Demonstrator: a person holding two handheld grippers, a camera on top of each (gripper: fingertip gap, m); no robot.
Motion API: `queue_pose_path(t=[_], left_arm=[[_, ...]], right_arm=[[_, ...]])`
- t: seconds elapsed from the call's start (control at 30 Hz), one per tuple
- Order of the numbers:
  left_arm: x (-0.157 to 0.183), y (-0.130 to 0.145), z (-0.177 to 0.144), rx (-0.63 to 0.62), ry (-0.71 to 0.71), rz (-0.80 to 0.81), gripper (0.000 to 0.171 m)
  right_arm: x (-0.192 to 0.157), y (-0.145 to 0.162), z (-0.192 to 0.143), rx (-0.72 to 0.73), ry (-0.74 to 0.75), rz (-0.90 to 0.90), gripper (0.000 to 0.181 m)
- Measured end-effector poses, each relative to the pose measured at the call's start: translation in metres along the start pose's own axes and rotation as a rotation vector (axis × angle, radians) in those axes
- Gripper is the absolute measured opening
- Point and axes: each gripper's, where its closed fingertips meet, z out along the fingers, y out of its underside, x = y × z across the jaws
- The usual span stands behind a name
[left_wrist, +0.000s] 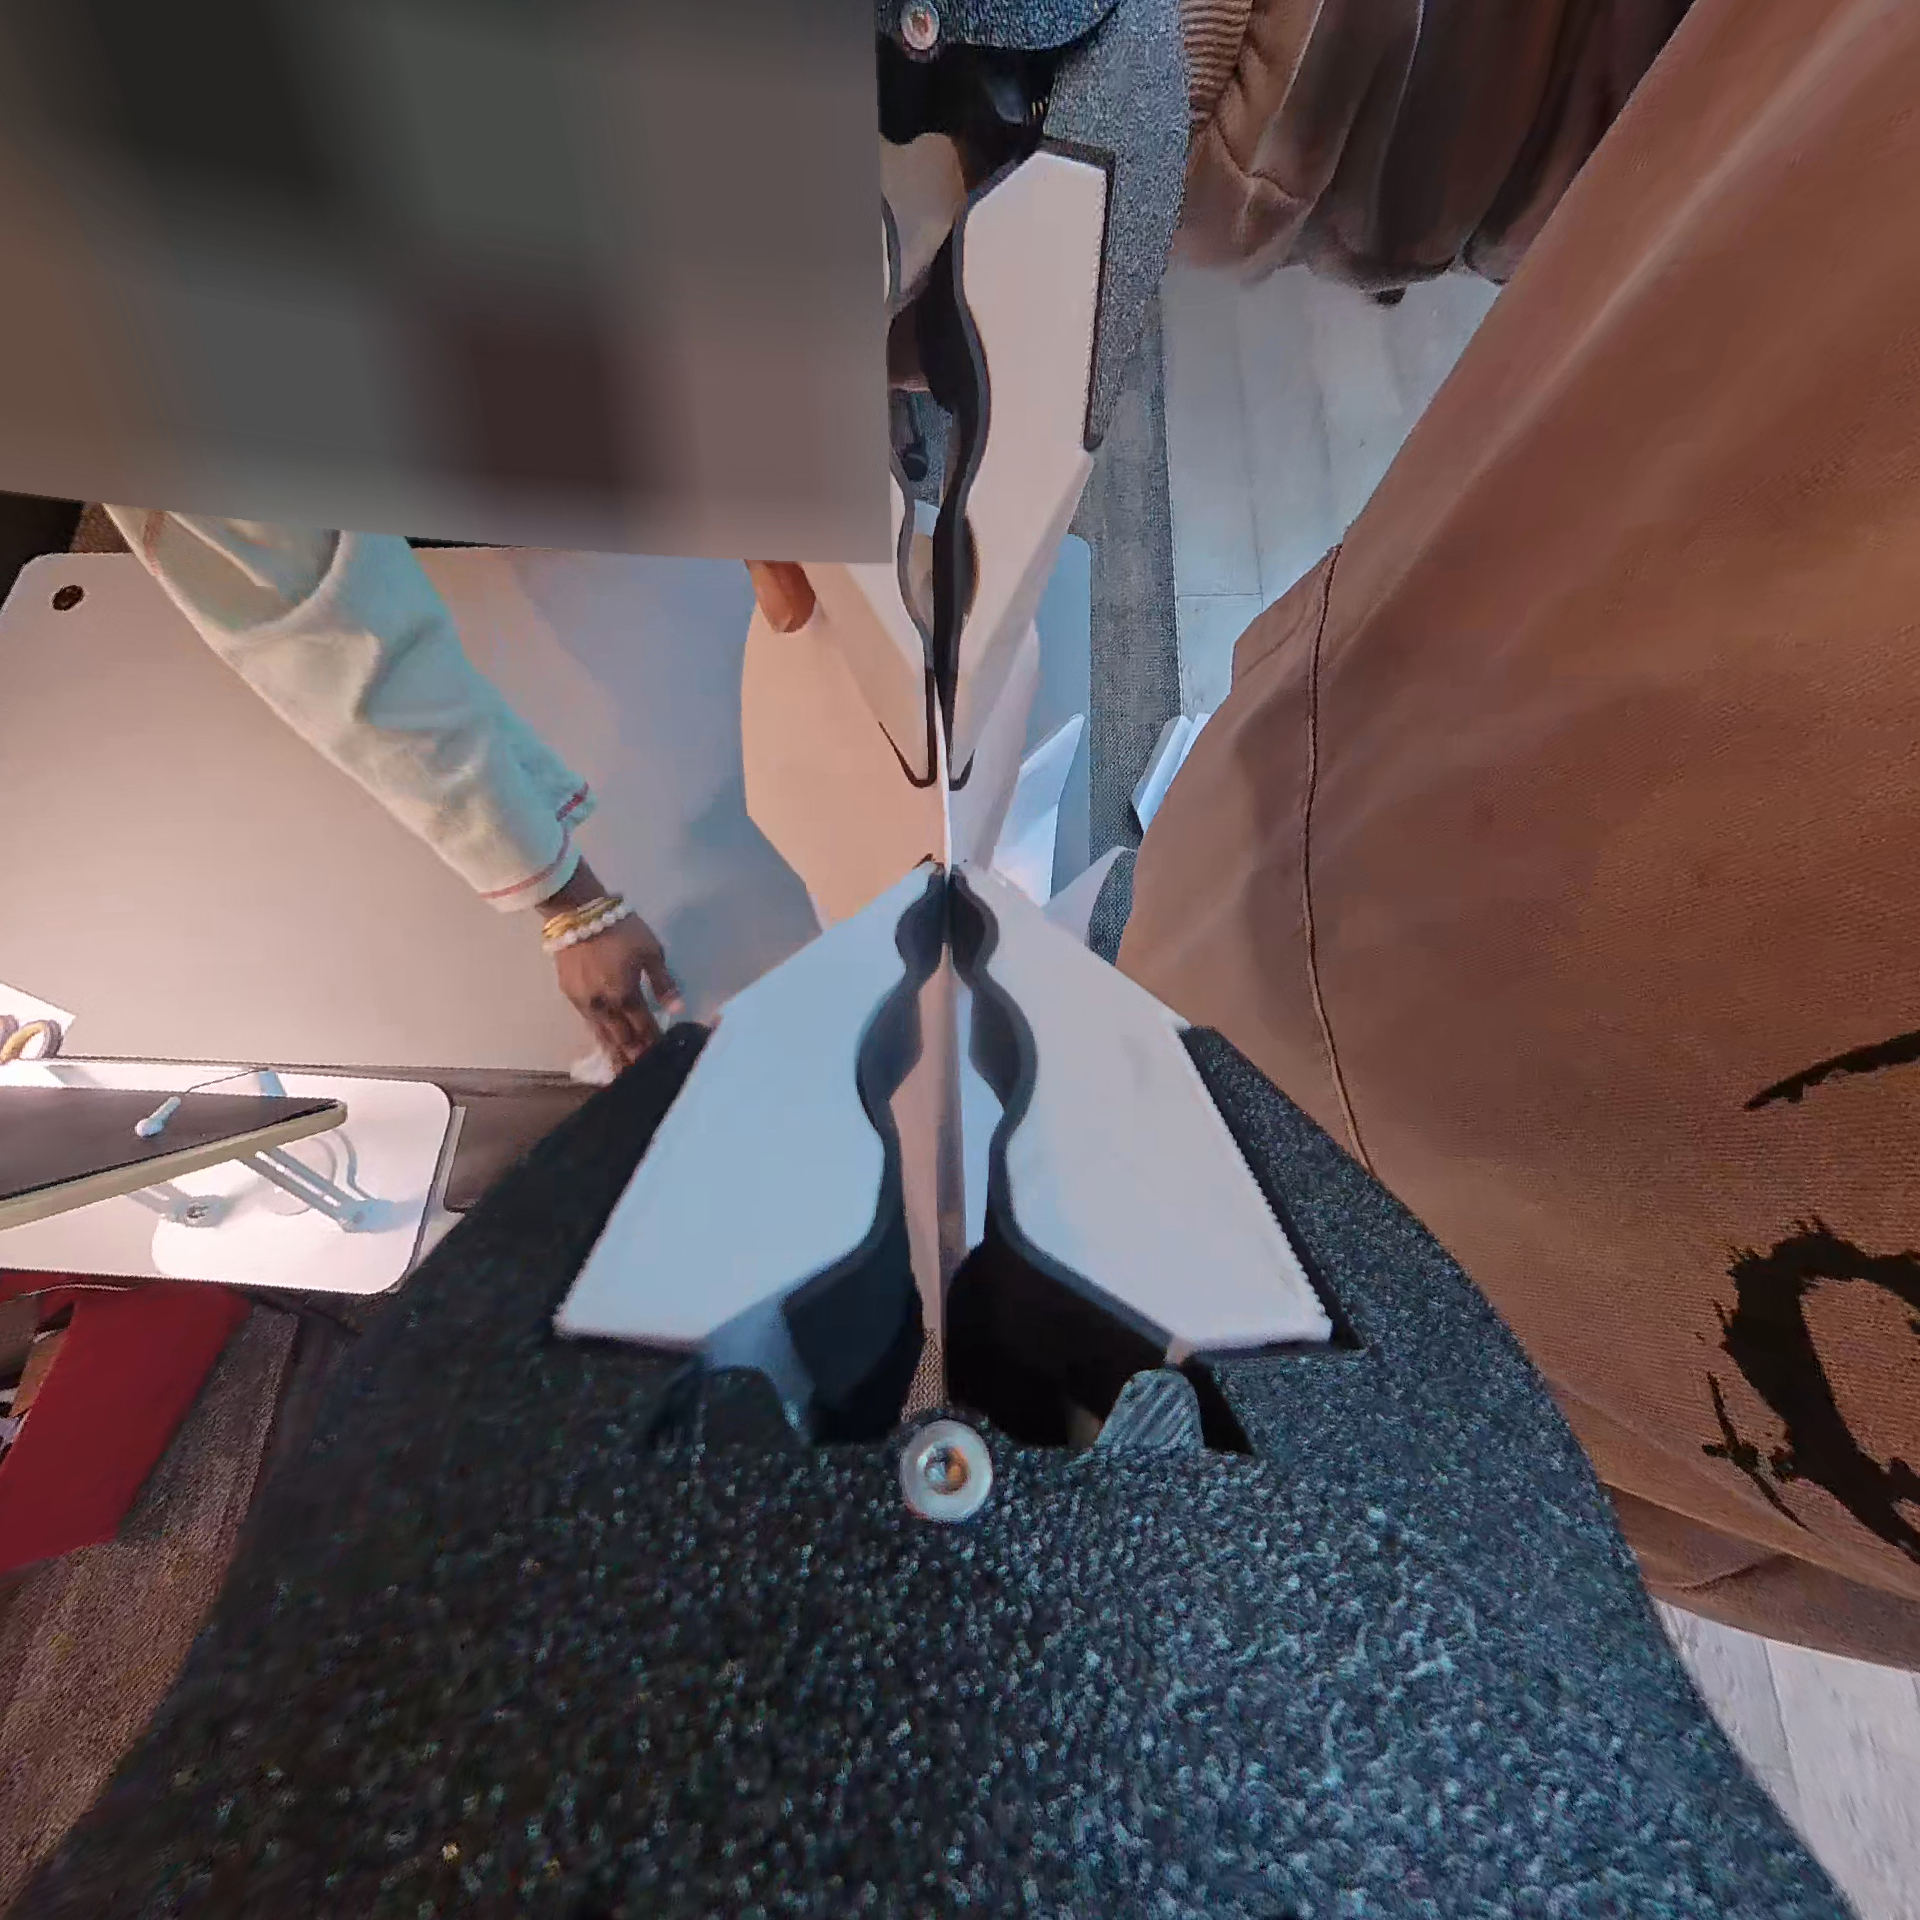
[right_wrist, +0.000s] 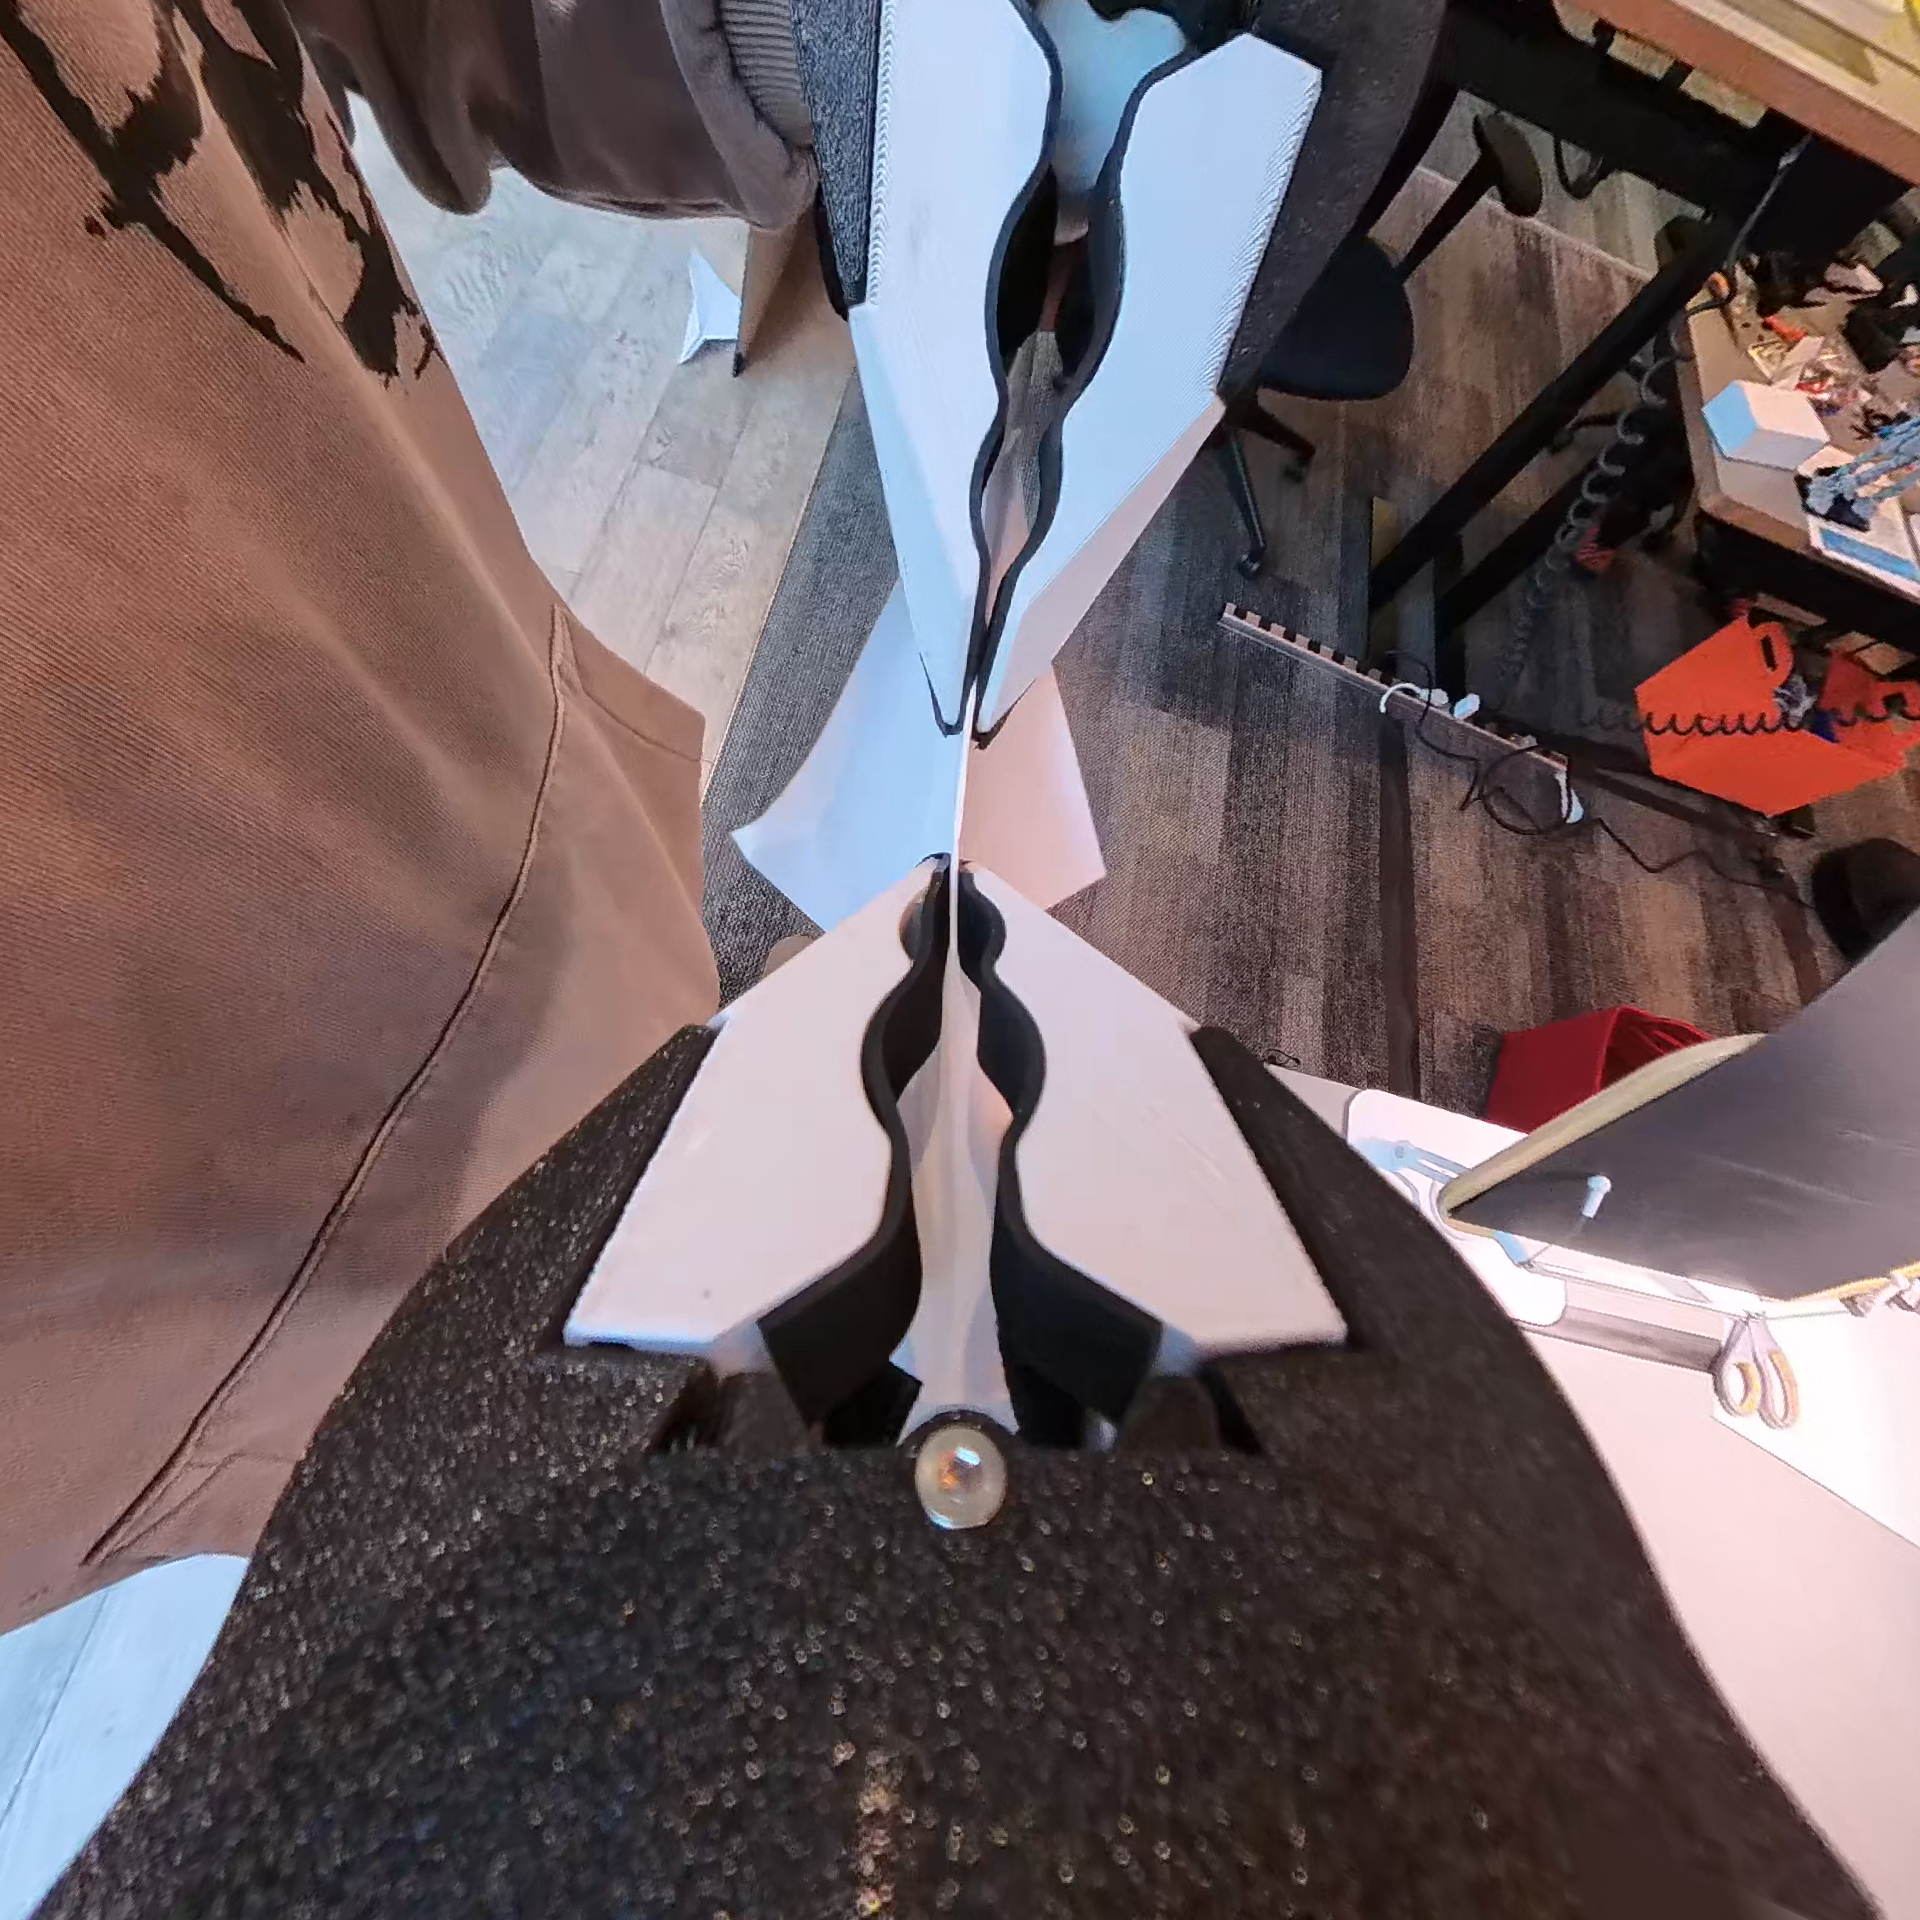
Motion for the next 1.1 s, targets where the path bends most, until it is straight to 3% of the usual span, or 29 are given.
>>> queue_pose_path(t=[0.6,1.1], left_arm=[[0.004,0.01,-0.004,0.019,-0.044,-0.013,0.0],[0.01,0.012,-0.018,0.059,-0.034,-0.02,0.0]], right_arm=[[-0.007,0.011,-0.002,-0.046,0.006,0.011,0.0],[-0.016,0.019,-0.026,-0.053,0.05,0.031,0.0]])
